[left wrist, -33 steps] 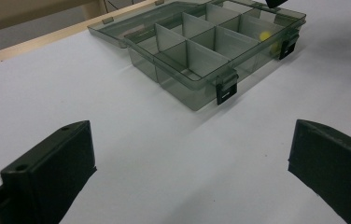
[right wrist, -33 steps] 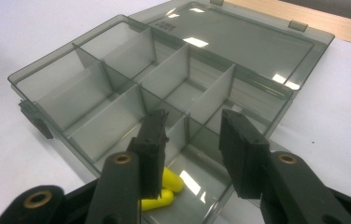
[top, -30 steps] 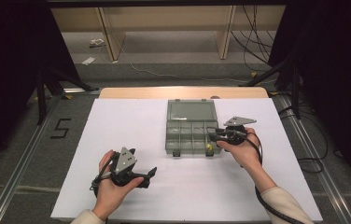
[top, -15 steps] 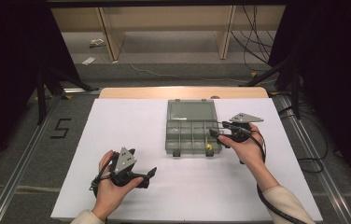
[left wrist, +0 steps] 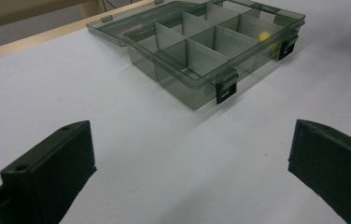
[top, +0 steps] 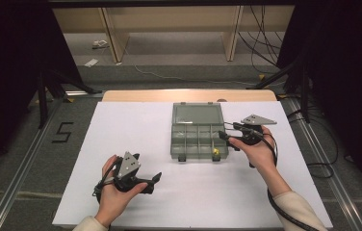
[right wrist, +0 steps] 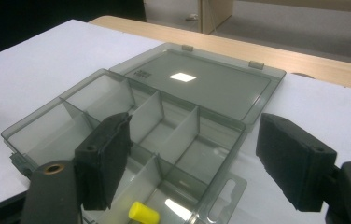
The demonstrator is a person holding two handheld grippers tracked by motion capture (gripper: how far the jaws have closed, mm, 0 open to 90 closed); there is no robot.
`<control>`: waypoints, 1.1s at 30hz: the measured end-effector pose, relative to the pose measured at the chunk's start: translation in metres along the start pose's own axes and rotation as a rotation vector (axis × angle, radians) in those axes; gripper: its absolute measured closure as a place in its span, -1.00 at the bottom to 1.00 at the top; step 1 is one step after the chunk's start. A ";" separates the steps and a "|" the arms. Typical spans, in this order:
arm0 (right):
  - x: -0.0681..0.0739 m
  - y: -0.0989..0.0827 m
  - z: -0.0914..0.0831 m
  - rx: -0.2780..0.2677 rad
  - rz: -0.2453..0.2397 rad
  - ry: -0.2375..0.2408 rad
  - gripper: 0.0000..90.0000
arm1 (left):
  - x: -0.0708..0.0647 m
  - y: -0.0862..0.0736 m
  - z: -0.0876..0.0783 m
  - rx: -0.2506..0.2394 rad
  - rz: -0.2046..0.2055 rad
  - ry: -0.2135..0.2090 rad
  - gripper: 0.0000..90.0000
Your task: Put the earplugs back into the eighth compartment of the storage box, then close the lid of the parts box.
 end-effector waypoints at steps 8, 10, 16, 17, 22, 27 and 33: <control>-0.001 0.002 -0.002 -0.011 0.000 -0.003 -0.39 | 0.001 0.000 0.000 0.003 0.000 -0.001 -1.00; -0.001 0.003 -0.002 -0.014 0.006 -0.005 -0.39 | 0.001 -0.001 0.000 0.003 -0.001 0.000 -1.00; -0.002 0.004 -0.002 -0.017 0.006 -0.010 -0.39 | 0.002 -0.002 -0.001 0.005 -0.003 0.000 -1.00; -0.002 0.004 -0.002 -0.018 0.002 -0.011 -0.39 | 0.002 -0.002 -0.002 0.002 -0.007 0.001 -1.00; -0.003 0.004 -0.004 -0.015 0.004 -0.014 -0.39 | 0.001 -0.001 -0.001 0.003 -0.002 0.000 -1.00; -0.004 0.005 -0.006 -0.028 0.007 -0.019 -0.39 | 0.001 -0.001 -0.001 0.000 -0.004 0.001 -1.00; -0.007 0.005 -0.007 -0.029 0.019 -0.025 -0.37 | 0.002 -0.001 0.000 0.002 -0.005 0.002 -1.00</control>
Point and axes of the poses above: each handheld gripper's, and its own axes: z roughly forward along the jaws, y roughly out of its top, x roughly to its left, the point moved 8 cm from there along z, roughly forward along the jaws, and after that the axes turned 5 degrees about x, right-handed, at the moved point
